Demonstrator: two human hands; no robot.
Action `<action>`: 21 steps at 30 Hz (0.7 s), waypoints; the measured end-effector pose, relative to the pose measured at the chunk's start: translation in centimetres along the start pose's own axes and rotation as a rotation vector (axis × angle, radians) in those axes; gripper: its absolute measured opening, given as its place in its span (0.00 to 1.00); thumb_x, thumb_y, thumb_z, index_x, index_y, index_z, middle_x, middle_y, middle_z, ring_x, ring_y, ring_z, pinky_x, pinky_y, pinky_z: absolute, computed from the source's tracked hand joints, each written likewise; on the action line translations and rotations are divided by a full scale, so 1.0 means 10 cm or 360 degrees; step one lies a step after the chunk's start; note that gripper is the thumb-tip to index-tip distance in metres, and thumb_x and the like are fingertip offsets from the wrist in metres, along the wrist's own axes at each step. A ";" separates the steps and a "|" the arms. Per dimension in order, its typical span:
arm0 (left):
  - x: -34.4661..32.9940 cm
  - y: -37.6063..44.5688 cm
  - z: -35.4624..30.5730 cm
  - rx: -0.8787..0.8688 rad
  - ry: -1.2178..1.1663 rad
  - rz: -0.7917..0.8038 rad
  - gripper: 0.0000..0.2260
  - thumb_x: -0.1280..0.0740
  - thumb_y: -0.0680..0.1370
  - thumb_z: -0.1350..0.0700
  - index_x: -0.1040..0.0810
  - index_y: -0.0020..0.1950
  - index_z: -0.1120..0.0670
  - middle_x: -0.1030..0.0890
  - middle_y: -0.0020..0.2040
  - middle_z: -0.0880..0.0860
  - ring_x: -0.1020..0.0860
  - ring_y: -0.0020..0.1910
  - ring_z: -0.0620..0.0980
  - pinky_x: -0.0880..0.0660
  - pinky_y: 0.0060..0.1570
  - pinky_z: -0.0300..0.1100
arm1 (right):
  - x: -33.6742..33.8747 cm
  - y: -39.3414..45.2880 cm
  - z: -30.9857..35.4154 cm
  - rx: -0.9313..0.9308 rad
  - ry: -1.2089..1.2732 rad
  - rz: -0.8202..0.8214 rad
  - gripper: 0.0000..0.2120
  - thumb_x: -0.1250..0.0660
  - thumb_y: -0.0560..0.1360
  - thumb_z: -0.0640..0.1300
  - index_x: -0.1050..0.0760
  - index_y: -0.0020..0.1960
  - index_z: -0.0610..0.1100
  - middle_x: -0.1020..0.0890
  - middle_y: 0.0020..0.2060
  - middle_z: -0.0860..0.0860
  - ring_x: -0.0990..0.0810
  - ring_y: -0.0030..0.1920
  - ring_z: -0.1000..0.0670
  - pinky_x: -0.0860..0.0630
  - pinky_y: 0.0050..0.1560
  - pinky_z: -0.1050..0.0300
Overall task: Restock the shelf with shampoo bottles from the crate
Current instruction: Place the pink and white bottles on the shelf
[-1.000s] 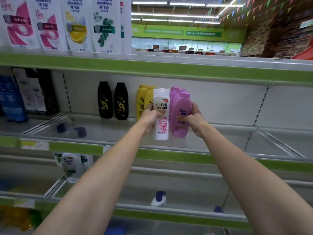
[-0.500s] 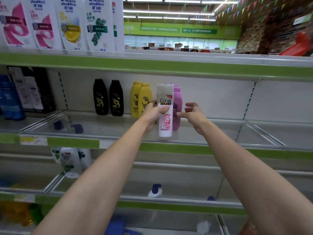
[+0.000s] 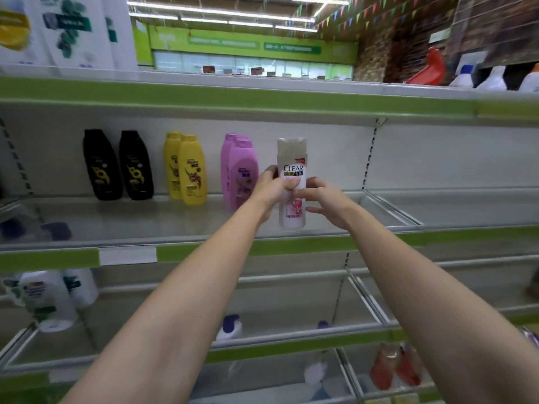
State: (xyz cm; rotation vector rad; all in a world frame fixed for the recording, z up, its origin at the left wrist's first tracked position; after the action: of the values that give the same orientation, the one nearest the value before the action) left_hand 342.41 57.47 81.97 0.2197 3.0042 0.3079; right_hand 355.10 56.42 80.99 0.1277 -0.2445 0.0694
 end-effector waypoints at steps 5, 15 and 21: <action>-0.08 0.29 0.09 0.0000 0.0058 -0.0044 0.11 0.34 0.75 0.68 0.27 0.56 0.59 0.21 0.51 0.56 0.22 0.49 0.53 0.21 0.43 0.43 | 0.09 0.35 -0.08 0.0049 -0.0066 -0.0081 0.15 0.32 0.73 0.35 0.30 0.58 0.43 0.21 0.48 0.51 0.23 0.55 0.47 0.28 0.60 0.46; -0.09 1.00 0.55 0.0270 0.0423 -0.0495 0.25 0.35 0.69 0.55 0.30 0.65 0.62 0.24 0.62 0.62 0.23 0.60 0.60 0.25 0.59 0.53 | -0.06 1.05 -0.13 0.0084 0.0049 -0.0181 0.11 0.37 0.75 0.32 0.29 0.55 0.43 0.22 0.47 0.48 0.25 0.47 0.49 0.27 0.44 0.58; -0.06 0.80 0.44 0.0335 0.0636 -0.0537 0.21 0.44 0.81 0.52 0.36 0.70 0.62 0.31 0.69 0.61 0.30 0.67 0.59 0.31 0.66 0.51 | -0.15 1.28 -0.18 0.0128 0.0093 -0.0174 0.18 0.34 0.75 0.33 0.32 0.64 0.33 0.23 0.58 0.35 0.24 0.50 0.46 0.25 0.43 0.59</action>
State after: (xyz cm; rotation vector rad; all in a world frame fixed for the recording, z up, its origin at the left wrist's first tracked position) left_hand 344.62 66.01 79.48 -0.3759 3.3845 -0.0015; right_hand 353.04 69.23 80.40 0.2183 -0.1759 -0.0257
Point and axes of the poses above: each hand's wrist, its own y-axis towards the middle knuckle, its own x-axis out of the back of the hand, z = x × y, the point moved 3 cm from there along y, towards the middle knuckle
